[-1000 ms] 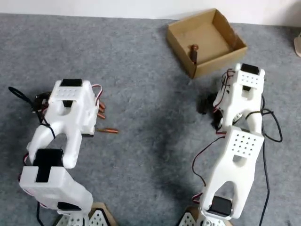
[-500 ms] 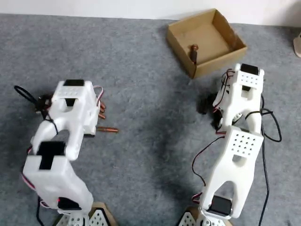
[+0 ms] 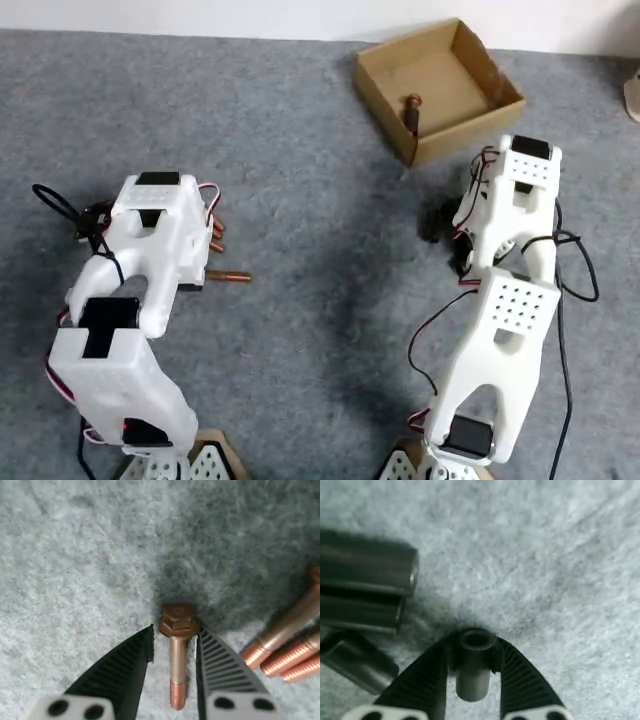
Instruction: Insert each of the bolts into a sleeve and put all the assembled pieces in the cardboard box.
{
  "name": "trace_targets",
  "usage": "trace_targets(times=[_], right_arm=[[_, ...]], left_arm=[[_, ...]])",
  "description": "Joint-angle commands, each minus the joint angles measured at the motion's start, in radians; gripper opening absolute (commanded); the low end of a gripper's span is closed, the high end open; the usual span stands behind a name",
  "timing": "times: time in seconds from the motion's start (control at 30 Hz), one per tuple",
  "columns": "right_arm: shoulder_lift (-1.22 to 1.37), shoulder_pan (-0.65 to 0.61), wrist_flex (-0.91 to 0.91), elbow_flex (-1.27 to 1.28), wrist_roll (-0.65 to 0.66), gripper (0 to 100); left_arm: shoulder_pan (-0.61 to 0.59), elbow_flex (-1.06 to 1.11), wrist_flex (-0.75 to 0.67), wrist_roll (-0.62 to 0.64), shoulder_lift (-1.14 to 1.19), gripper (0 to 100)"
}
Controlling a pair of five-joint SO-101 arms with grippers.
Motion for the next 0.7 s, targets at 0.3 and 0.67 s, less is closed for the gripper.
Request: trace_targets(times=[0.3,0.67], right_arm=[[-0.059,-0.056,0.019,0.002,0.130,0.4],[-0.197,-0.140,0.038,0.004,0.235,0.4]], left_arm=[[-0.030,-0.292,0.474,-0.003,-0.056,1],[0.054,-0.326,0.545,-0.281,-0.323,0]])
